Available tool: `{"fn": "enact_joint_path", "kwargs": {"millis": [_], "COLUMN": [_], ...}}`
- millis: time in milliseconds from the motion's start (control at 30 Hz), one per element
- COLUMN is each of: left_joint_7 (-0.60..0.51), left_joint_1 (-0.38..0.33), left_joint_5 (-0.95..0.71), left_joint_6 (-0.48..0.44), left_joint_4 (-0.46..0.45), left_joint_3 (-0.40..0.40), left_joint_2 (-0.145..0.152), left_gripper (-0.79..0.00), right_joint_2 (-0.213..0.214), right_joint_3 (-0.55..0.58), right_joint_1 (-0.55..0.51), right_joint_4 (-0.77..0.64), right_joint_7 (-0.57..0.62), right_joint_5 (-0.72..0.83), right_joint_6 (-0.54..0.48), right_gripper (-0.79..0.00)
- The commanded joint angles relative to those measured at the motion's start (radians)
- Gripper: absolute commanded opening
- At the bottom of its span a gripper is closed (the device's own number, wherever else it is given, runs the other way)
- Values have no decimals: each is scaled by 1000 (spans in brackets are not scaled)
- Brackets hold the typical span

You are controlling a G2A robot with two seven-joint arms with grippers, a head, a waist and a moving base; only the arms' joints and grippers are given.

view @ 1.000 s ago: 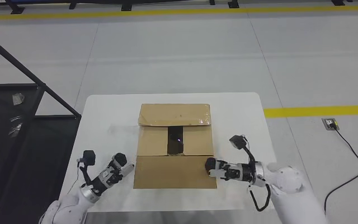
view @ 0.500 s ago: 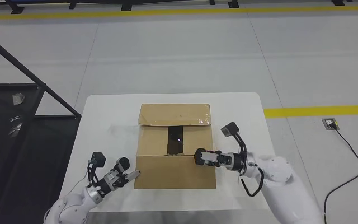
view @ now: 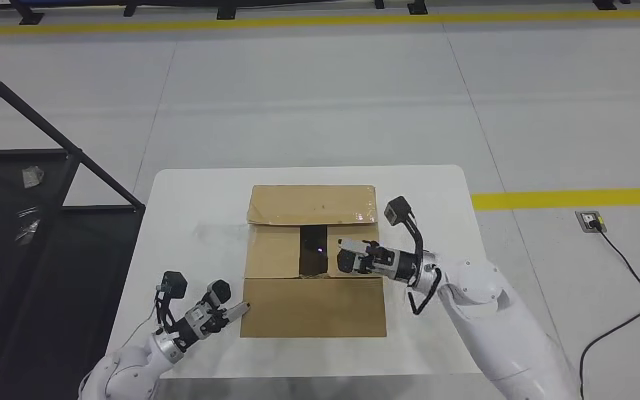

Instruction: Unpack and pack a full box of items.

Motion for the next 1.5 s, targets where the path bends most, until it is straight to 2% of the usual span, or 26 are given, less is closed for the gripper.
{"fn": "enact_joint_path", "kwargs": {"millis": [0,33,367,533,700,833,1067,1467], "left_joint_7": [5,15,62,71,77,79,88,111], "left_joint_1": [3,9,28,32,32,33,39,55], "left_joint_5": [10,24,59,67,65,63,61,51], "left_joint_6": [11,12,3,-3,-2,-3,-3,-3], "left_joint_4": [-9,-18,-33,-32,-28,-27,-26,-16], "left_joint_3": [1,2,10,14,17,18,12,5], "left_joint_2": [0,1,7,10,13,17,23,31], "left_gripper": [0,0,0,0,0,0,0,0], "right_joint_2": [-5,-8,-16,-28,-42,-56,-93,-200], "right_joint_3": [-5,-14,8,1,-9,-19,-74,-215], "right_joint_1": [-12,-15,14,41,72,105,199,451], "right_joint_4": [1,-8,61,112,159,192,271,605], "right_joint_7": [-105,-144,-239,-337,-391,-440,-547,-679], "right_joint_5": [-4,-21,42,59,89,104,106,123], "right_joint_6": [43,54,166,183,158,96,47,10], "right_gripper": [0,0,0,0,0,0,0,0]}}
